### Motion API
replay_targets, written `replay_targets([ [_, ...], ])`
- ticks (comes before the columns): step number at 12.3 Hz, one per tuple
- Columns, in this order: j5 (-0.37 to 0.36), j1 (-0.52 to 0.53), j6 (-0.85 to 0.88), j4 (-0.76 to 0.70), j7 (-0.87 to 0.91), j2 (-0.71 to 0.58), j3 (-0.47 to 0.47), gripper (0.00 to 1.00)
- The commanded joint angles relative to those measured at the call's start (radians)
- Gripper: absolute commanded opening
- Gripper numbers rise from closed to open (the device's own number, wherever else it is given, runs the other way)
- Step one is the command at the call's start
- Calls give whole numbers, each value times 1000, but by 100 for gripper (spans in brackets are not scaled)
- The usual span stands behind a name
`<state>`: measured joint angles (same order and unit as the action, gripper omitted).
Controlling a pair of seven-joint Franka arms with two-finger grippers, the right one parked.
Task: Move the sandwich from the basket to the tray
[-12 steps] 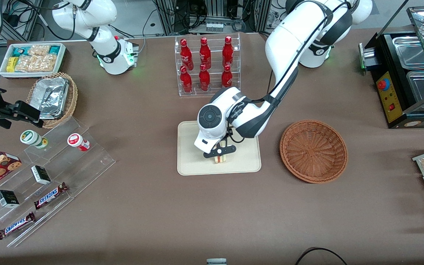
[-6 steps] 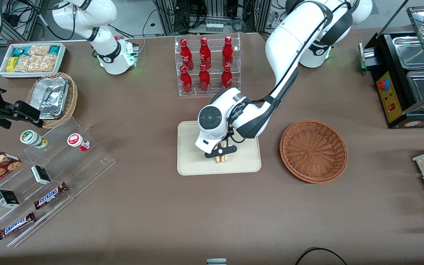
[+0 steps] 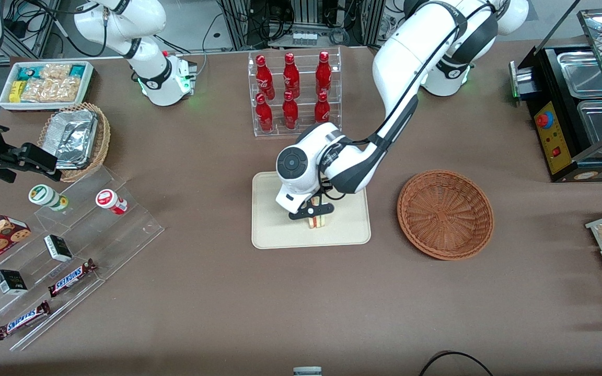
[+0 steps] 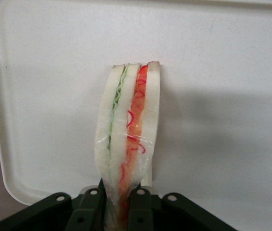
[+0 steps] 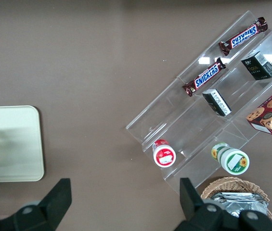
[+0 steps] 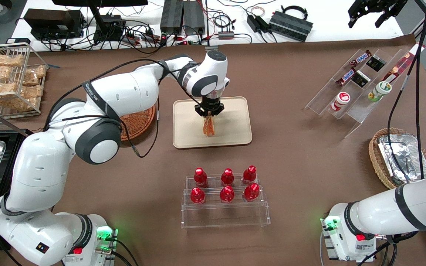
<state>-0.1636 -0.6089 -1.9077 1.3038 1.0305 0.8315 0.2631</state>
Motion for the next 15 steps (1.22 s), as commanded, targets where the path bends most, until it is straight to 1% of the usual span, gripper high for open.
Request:
replay_targets([
  [1, -8, -2, 6, -1, 25, -9, -2, 100],
  [2, -10, -2, 7, -6, 26, -12, -4, 100],
  [4, -7, 8, 13, -4, 25, -66, -7, 100],
  [6, -10, 6, 68, -11, 20, -121, -19, 100],
  [9, -2, 9, 111, -17, 14, -186, -56, 100],
  [10, -2, 9, 121, -9, 13, -212, -89, 100],
  [11, 9, 9, 121, -6, 20, -227, -132, 100],
  [12, 69, 9, 124, -6, 16, -233, -165, 100],
  [13, 108, 8, 127, 6, 7, -250, -223, 100],
  [14, 114, 9, 124, 47, -16, -274, -243, 100],
  [15, 125, 11, 124, 96, -80, -311, -255, 100],
])
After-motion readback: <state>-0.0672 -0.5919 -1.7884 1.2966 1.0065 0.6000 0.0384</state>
